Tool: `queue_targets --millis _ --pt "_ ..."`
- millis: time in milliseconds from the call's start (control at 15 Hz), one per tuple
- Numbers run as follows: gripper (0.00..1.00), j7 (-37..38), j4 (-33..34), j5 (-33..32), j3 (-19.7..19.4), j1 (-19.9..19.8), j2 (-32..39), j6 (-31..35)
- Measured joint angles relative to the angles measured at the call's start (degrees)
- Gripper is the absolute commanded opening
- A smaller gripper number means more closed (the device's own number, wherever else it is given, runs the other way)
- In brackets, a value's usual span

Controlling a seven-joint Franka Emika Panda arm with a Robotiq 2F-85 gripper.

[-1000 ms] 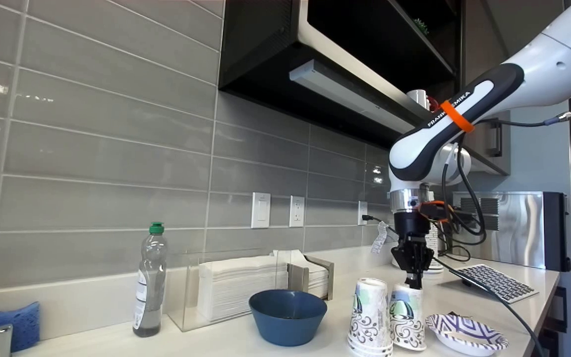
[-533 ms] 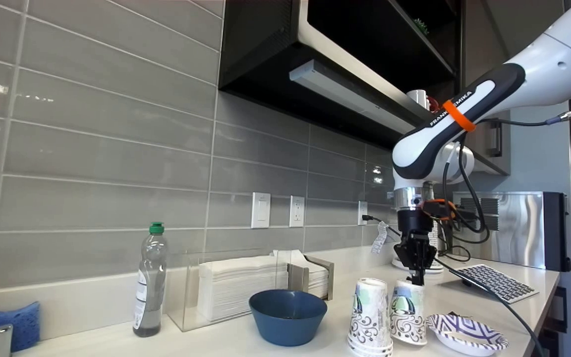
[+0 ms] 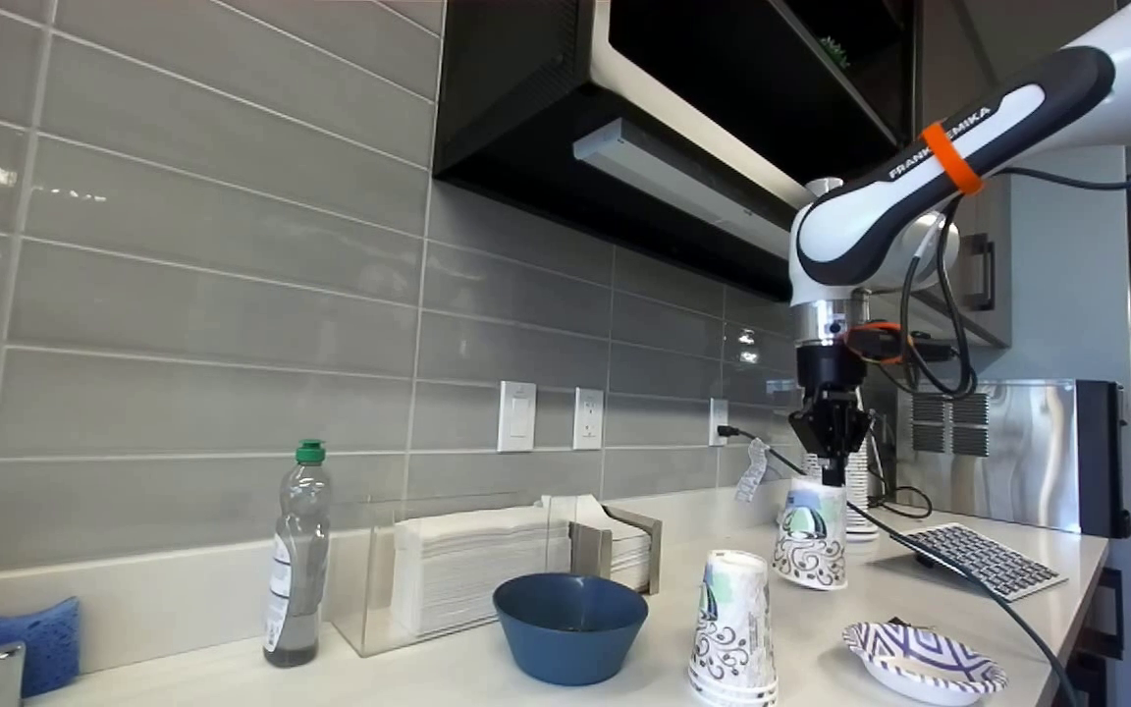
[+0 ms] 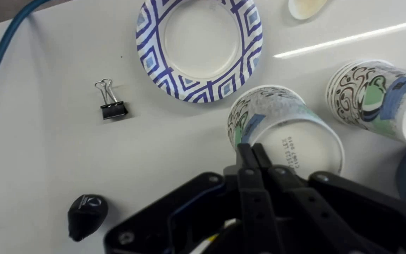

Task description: Stack the cups together

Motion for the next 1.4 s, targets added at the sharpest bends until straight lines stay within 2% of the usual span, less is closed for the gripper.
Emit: queue_targets --millis 333,667,1400 --pt "0.01 2.43 4.58 -5.47 3.55 1.29 -3.65 -5.05" --pt "0.02 2.56 8.74 -8.06 7.55 4.25 -2.94 -7.98" --pt "0.01 2.60 8.85 -7.95 7.74 5.04 -2.78 -8.00"
